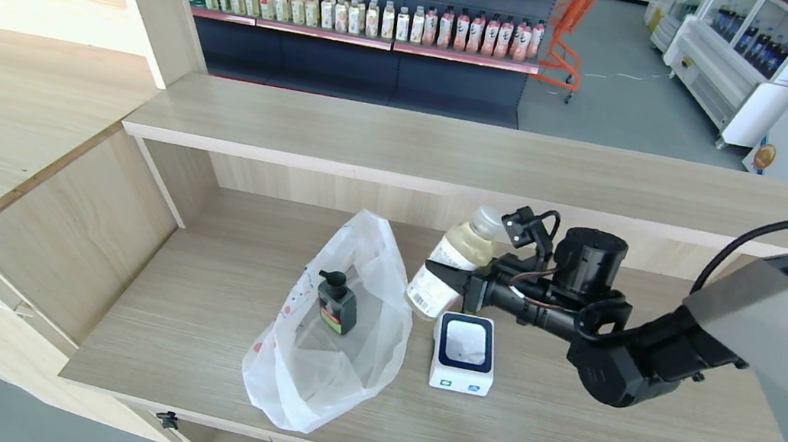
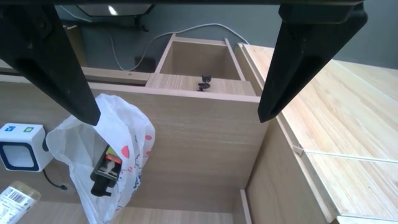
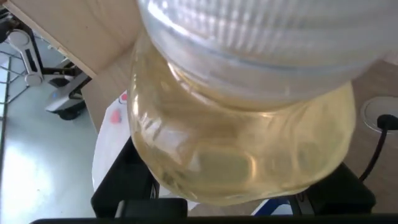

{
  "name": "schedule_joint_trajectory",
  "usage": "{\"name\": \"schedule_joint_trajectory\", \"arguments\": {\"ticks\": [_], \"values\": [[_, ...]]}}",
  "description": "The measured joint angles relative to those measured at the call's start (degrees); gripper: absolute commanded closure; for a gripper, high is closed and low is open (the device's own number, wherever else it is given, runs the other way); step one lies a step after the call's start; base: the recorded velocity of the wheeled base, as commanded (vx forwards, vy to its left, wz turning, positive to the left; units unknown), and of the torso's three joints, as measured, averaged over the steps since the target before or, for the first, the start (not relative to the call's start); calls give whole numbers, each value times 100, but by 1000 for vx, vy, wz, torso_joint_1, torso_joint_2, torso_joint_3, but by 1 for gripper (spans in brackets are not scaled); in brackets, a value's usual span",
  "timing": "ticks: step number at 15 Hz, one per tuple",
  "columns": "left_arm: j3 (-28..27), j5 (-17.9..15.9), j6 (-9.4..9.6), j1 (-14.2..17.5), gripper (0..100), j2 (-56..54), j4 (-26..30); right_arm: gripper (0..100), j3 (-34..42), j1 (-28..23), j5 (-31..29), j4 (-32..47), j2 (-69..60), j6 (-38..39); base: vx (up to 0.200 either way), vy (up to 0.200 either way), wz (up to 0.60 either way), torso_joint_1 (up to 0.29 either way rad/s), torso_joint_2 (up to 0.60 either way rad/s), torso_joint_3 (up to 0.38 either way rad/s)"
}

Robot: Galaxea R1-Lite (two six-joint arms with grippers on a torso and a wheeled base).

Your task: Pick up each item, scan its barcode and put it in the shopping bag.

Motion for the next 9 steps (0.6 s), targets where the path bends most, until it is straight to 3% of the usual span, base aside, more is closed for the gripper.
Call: {"name": "schedule_joint_trajectory", "arguments": {"ticks": [5,9], "values": [[0,0,0,0,0,0,0,100,-1659,304,-28,473,1351,-852,0,0,0,0,0,0],[0,2,0,0,0,0,0,100,-2527,345,-41,836,2032,-1485,0,0,0,0,0,0]]}}
